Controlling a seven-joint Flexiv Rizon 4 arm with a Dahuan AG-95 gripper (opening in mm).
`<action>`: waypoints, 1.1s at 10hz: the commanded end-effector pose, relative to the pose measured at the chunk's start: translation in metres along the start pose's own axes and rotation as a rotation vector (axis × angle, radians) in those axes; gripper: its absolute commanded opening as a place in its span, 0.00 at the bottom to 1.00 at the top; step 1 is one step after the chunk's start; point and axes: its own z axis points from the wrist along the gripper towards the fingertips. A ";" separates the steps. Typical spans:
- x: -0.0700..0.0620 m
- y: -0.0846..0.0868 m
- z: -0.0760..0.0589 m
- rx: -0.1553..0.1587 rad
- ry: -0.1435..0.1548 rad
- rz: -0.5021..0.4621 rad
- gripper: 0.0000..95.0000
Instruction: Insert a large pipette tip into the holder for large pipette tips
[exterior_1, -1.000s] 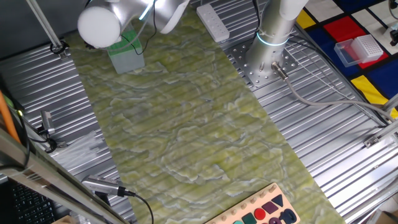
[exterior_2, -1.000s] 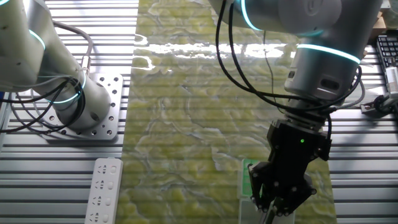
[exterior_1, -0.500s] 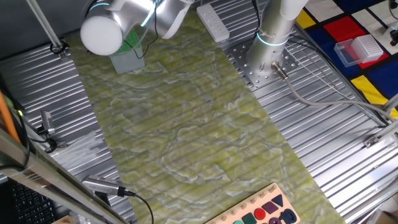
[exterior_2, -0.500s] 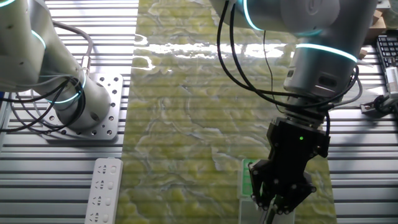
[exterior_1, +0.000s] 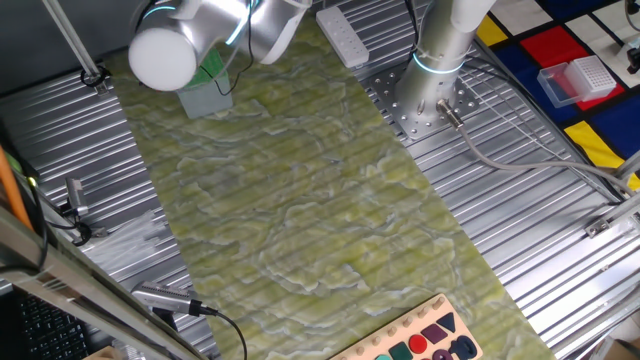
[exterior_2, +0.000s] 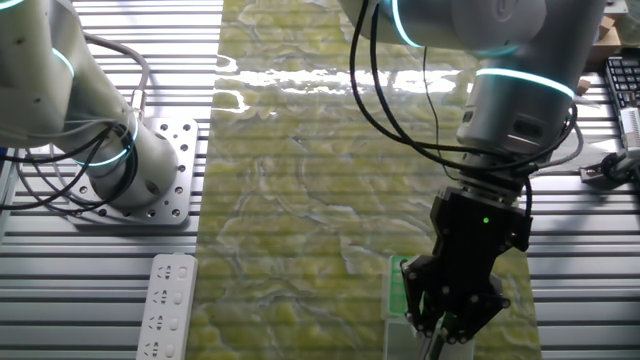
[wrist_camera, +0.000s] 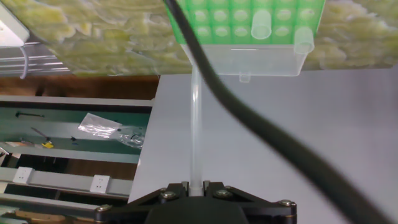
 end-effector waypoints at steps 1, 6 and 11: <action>-0.001 0.001 -0.003 -0.002 -0.003 0.007 0.00; -0.007 -0.003 -0.014 0.000 0.023 0.004 0.00; -0.010 -0.003 -0.016 0.000 0.042 -0.009 0.00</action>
